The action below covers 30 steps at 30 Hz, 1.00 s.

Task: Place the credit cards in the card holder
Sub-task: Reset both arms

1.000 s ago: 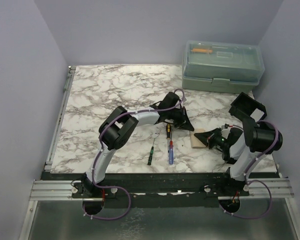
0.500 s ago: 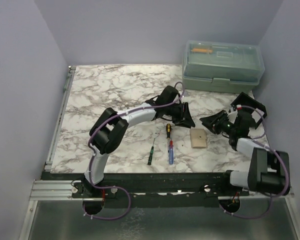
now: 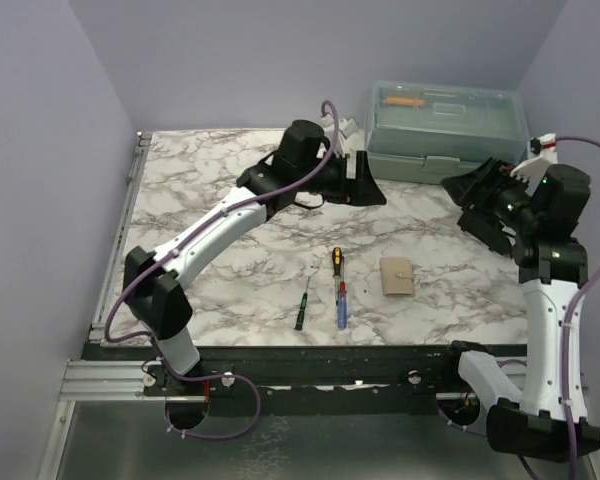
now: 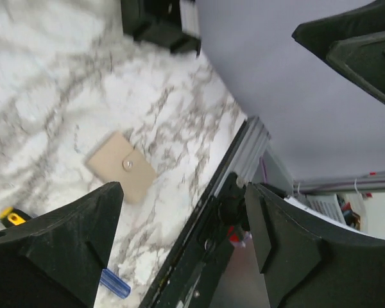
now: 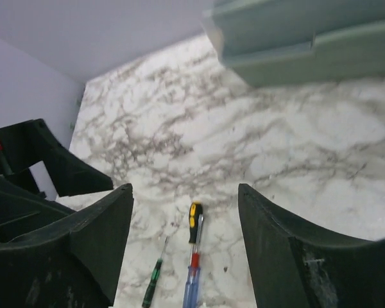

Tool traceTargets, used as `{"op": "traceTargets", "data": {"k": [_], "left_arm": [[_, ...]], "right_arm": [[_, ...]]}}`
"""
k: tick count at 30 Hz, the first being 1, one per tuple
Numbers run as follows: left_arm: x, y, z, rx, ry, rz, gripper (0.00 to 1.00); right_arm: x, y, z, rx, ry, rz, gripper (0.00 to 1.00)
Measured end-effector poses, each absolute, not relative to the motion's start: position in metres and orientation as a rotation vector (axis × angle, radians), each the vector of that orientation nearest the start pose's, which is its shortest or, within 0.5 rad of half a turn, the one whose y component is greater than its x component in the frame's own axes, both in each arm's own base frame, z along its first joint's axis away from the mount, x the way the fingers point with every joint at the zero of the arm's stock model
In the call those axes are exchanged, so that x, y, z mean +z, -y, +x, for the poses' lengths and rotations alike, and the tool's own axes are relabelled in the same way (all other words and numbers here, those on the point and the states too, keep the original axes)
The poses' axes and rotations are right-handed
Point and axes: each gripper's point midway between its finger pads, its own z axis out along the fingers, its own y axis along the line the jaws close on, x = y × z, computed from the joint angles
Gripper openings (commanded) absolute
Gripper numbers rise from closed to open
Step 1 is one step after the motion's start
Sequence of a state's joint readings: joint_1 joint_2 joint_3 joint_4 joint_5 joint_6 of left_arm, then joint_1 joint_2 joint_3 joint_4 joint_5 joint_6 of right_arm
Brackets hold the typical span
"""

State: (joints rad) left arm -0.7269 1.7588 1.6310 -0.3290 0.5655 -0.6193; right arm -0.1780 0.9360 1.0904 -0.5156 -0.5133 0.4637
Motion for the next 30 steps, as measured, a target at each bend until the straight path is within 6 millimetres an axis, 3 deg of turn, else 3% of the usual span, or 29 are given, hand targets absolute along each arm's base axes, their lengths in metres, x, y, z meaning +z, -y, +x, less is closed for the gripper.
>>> {"op": "traceTargets", "data": {"k": [3,5,6,8,10,13,15,19,25,27,30], "left_arm": [[0.341,0.393,0.293,-1.305,-2.016,0.536,0.90],[0.381,0.378,0.289,-1.269,-1.904,0.535,0.90],[0.395,0.373,0.286,-1.261,-1.866,0.533,0.91],[0.413,0.363,0.279,-1.247,-1.817,0.528,0.93],[0.423,0.356,0.275,-1.234,-1.796,0.515,0.96],[0.425,0.346,0.273,-1.200,-1.801,0.482,0.99],[0.426,0.339,0.274,-1.167,-1.801,0.454,0.99],[0.447,0.312,0.273,-1.077,-1.730,0.376,0.99],[0.517,0.245,0.236,-1.005,-1.444,0.266,0.99],[0.537,0.227,0.226,-0.988,-1.360,0.235,0.99],[0.555,0.210,0.217,-0.966,-1.279,0.200,0.99]], "right_arm": [[0.370,-0.042,0.289,0.577,-1.823,0.208,0.82],[0.389,-0.037,0.281,0.525,-1.798,0.206,0.98],[0.393,-0.035,0.277,0.510,-1.803,0.213,0.99],[0.386,-0.030,0.274,0.481,-1.839,0.245,1.00],[0.367,-0.023,0.272,0.443,-1.914,0.302,1.00],[0.343,-0.009,0.267,0.354,-2.001,0.387,1.00],[0.344,-0.002,0.258,0.305,-1.999,0.407,1.00],[0.391,0.006,0.228,0.220,-1.818,0.389,1.00],[0.479,0.015,0.153,0.104,-1.421,0.348,1.00],[0.499,0.018,0.137,0.075,-1.333,0.348,0.99],[0.511,0.022,0.129,0.046,-1.278,0.348,1.00]]}}
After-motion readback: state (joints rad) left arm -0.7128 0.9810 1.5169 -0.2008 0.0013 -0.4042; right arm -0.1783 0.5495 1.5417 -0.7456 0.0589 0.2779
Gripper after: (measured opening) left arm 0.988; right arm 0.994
